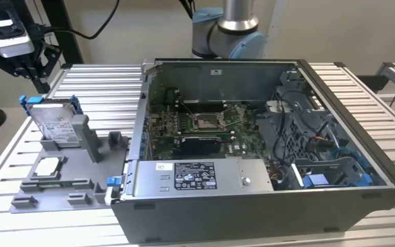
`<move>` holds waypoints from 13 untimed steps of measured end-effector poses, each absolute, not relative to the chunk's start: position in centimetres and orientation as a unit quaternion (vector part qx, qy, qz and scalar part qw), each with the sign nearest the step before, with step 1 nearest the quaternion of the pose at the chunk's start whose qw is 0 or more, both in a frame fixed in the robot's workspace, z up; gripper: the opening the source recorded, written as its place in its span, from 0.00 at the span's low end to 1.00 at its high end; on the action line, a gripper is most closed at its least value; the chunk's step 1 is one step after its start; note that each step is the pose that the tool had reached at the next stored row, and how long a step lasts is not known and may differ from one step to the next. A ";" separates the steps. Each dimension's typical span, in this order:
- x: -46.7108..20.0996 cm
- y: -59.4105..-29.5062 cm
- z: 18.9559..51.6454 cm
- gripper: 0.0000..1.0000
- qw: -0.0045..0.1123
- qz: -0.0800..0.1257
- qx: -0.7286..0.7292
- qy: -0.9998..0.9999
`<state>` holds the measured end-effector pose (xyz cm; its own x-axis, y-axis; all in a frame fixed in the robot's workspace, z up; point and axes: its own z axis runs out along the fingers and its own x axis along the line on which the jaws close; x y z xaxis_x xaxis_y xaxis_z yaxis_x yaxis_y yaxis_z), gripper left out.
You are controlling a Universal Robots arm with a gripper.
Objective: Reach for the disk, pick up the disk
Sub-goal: 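Reach for the disk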
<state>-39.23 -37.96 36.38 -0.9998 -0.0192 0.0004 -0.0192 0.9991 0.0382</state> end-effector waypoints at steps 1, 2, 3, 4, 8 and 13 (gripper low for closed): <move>-39.3 -37.5 36.4 0.00 0.000 -0.019 0.010 -1.000; -39.4 -37.2 36.3 0.00 0.000 -0.019 0.010 -1.000; -39.6 -37.0 36.3 0.00 0.000 -0.019 0.010 -1.000; -39.9 -36.8 36.3 0.00 0.000 -0.019 0.010 -1.000; -41.5 -36.8 36.2 0.00 0.000 -0.019 0.011 -1.000; -42.9 -36.8 36.2 0.00 0.000 -0.019 0.012 -1.000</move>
<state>-42.85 -36.80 36.15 -0.9997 -0.0250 -0.0008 -0.0250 0.9990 0.0381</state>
